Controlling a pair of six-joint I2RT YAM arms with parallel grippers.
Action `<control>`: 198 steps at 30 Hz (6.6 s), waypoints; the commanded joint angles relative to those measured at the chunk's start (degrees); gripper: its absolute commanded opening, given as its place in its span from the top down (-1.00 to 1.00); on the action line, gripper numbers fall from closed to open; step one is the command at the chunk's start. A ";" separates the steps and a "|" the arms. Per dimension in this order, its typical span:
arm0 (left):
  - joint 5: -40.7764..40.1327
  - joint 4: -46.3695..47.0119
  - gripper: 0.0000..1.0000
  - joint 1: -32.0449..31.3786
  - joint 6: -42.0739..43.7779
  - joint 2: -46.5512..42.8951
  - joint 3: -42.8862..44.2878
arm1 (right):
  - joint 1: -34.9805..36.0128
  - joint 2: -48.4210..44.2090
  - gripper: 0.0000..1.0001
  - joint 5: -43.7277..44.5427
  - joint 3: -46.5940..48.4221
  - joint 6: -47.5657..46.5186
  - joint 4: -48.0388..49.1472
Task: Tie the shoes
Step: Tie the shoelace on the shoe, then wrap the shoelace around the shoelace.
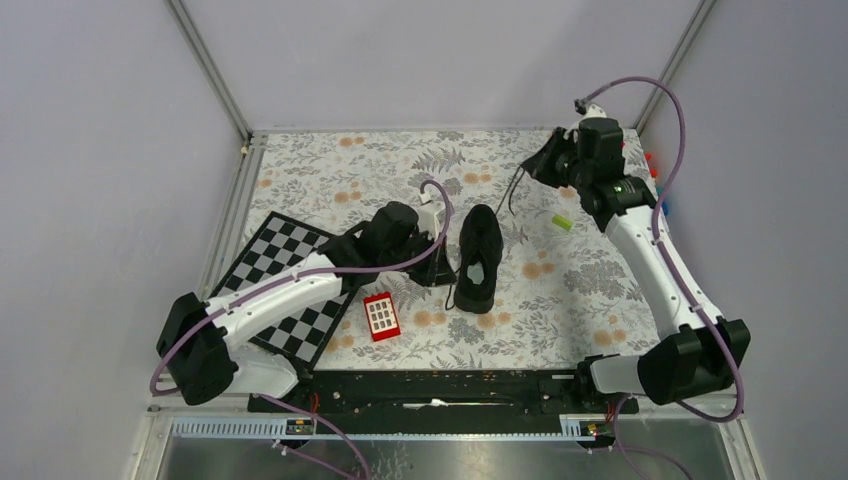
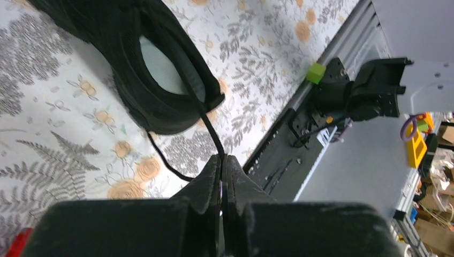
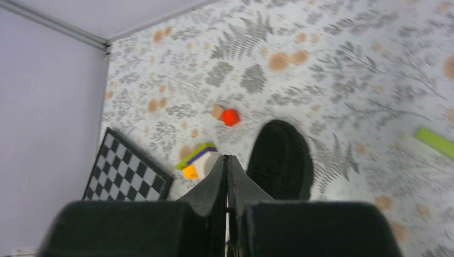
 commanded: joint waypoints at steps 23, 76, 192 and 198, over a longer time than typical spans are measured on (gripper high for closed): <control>-5.42 2.78 1.00 -0.27 -3.11 -8.67 -6.78 | 4.74 -1.65 1.00 5.94 4.55 -3.02 1.04; -6.41 4.63 1.00 10.13 1.56 6.36 1.07 | 5.37 -17.59 -0.46 -1.90 -30.49 -22.11 3.59; -18.40 -4.80 1.00 10.74 4.18 -0.85 -9.19 | 6.42 -9.61 0.88 1.76 -30.43 -14.13 -14.23; -13.99 -6.25 0.19 10.76 5.79 -2.56 -7.19 | 6.42 -10.82 -0.15 -2.52 -29.28 -16.08 -14.52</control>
